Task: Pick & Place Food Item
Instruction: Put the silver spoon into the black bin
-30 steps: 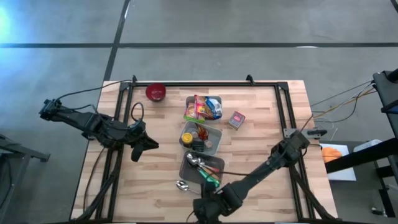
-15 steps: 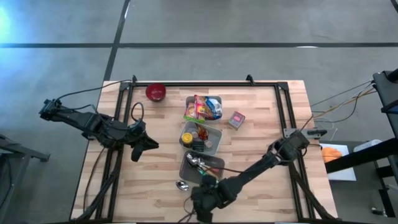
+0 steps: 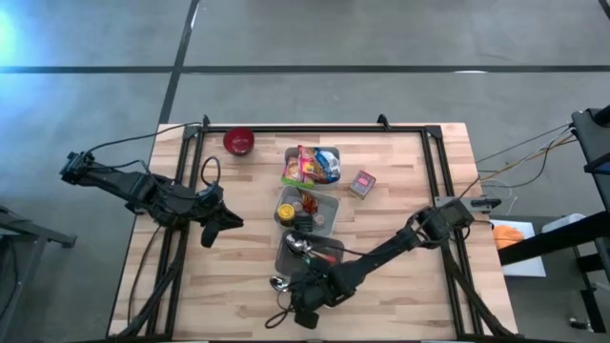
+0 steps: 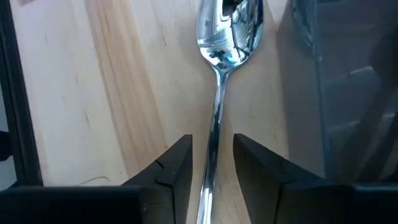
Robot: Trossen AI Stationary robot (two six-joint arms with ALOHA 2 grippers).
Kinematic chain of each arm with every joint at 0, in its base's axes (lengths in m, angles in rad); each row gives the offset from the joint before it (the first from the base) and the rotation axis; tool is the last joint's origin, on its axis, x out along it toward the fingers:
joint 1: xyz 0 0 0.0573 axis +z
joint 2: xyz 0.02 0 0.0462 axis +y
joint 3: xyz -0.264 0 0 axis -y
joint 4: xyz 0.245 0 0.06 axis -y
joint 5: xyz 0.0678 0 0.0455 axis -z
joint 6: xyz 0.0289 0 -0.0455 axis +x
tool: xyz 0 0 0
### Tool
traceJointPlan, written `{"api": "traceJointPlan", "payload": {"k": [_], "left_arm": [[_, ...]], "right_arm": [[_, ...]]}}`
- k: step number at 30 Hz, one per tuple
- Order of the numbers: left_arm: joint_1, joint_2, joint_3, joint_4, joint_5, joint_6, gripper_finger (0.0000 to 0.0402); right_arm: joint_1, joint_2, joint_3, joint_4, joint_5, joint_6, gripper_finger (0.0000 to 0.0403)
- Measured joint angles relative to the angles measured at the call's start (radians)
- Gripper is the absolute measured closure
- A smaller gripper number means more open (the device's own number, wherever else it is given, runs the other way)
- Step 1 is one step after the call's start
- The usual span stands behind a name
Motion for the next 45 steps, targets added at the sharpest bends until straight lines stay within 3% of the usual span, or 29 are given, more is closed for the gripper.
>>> {"api": "traceJointPlan", "payload": {"k": [24, 34, 45], "left_arm": [[0.000, 0.000, 0.000, 0.000, 0.000, 0.000, 0.0335], [0.000, 0.000, 0.000, 0.000, 0.000, 0.000, 0.0335], [0.000, 0.000, 0.000, 0.000, 0.000, 0.000, 0.0335]], "right_arm": [[-0.001, 0.002, -0.018, 0.037, 0.003, -0.092, 0.0294], [0.026, 0.001, -0.035, 0.033, 0.035, -0.305, 0.0294], [0.027, 0.000, -0.053, 0.038, 0.058, -0.378, 0.0294]]}}
